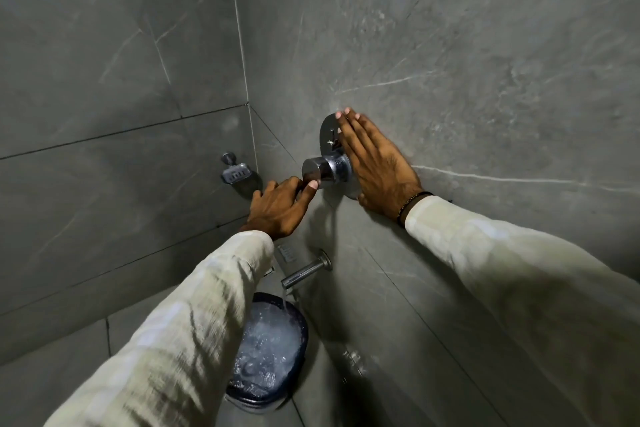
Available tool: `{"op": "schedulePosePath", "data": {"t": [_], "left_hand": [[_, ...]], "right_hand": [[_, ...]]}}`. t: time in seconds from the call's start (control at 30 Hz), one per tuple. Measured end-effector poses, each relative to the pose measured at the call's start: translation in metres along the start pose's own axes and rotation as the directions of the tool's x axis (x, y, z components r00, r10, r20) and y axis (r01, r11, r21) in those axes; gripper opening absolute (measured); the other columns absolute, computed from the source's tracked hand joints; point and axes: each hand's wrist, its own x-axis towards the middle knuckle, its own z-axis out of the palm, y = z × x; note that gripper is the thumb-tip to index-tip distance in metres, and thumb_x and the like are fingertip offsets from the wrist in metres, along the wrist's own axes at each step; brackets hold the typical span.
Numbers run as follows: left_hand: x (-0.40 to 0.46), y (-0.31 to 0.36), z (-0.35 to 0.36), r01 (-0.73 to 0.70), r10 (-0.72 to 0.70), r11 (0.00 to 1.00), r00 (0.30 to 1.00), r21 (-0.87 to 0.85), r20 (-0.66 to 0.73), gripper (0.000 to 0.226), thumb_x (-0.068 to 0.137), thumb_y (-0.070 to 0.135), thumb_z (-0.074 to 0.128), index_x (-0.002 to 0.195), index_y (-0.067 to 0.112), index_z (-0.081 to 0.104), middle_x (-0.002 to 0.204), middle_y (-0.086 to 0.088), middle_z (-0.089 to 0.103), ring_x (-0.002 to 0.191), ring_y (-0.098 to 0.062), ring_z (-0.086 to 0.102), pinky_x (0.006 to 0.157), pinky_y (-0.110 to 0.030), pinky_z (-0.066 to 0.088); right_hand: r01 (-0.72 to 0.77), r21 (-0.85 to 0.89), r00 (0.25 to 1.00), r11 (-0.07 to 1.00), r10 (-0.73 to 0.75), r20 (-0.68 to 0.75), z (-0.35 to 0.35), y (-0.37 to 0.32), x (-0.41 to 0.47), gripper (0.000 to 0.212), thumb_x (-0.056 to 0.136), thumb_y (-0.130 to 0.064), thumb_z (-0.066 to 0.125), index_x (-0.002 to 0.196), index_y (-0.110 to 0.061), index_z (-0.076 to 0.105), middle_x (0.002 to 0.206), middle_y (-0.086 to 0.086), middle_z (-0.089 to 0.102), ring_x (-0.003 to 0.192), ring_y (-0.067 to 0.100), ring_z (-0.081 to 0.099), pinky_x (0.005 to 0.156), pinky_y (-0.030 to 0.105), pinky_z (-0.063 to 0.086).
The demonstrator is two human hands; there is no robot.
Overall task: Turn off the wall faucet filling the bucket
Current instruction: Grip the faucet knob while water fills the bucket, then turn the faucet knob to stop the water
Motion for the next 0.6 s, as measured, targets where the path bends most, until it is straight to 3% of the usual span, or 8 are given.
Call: {"op": "schedulePosePath", "data": {"t": [0.4, 0.6], "left_hand": [[-0.0026, 0.0017, 0.0017, -0.002, 0.001, 1.0, 1.0, -0.025, -0.01, 0.054, 0.1, 0.063, 0.018, 0.114, 0.024, 0.054, 0.127, -0.011, 0.064, 0.12, -0.031, 0.048, 0.108, -0.059, 0.032], [-0.0001, 0.001, 0.0005, 0.021, -0.021, 1.0, 1.0, -0.01, 0.022, 0.051, 0.099, 0.065, 0.017, 0.113, 0.03, 0.052, 0.125, -0.008, 0.063, 0.127, -0.029, 0.042, 0.111, -0.059, 0.022]], "right_hand": [[0.005, -0.009, 1.0, 1.0, -0.005, -0.011, 0.001, -0.0011, 0.0006, 0.101, 0.102, -0.068, 0.024, 0.165, 0.005, -0.006, 0.172, 0.034, -0.013, 0.162, 0.047, -0.01, 0.133, 0.054, -0.005], [0.002, -0.008, 1.0, 1.0, -0.002, -0.008, 0.0026, -0.0019, 0.0015, 0.103, 0.102, -0.069, 0.024, 0.166, 0.006, -0.007, 0.171, 0.035, -0.014, 0.162, 0.047, -0.01, 0.133, 0.054, -0.005]]}}
